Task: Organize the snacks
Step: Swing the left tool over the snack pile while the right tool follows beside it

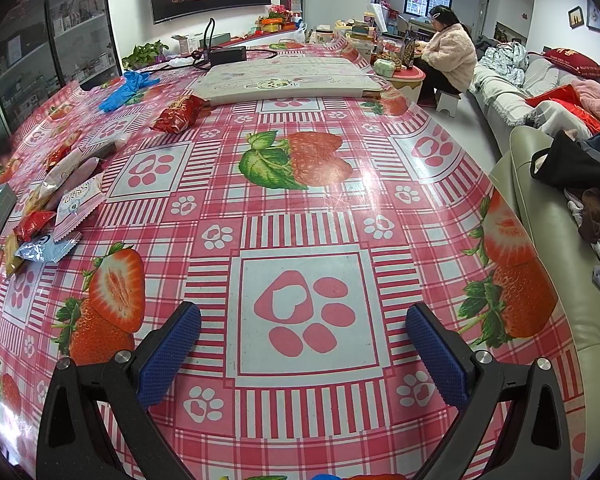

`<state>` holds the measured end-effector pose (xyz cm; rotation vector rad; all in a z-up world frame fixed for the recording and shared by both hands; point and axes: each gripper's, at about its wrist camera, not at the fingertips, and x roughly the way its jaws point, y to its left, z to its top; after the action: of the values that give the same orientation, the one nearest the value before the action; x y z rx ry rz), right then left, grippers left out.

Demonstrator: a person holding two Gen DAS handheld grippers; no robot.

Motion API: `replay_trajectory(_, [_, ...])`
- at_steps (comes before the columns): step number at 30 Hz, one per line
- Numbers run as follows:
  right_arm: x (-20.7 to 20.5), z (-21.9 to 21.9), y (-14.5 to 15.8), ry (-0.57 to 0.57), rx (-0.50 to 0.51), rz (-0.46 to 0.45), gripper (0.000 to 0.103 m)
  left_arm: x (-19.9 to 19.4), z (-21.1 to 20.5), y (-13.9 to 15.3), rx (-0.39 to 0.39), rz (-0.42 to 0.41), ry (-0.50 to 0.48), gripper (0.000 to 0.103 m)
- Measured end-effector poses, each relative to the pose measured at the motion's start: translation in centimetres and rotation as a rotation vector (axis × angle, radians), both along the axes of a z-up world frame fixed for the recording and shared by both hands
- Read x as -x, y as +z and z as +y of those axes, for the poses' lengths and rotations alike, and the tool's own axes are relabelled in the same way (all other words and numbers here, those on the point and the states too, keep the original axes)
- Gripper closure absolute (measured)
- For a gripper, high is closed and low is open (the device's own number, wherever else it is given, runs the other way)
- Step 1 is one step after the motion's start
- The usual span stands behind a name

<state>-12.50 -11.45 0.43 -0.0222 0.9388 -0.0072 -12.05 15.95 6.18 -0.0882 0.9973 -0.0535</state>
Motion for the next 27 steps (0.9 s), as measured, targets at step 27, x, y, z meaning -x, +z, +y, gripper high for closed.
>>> replay_trajectory(27, [0.0,0.0,0.0,0.000,0.000,0.000,0.000,-1.2,5.0,-6.3,-0.080,0.150,0.201,0.000])
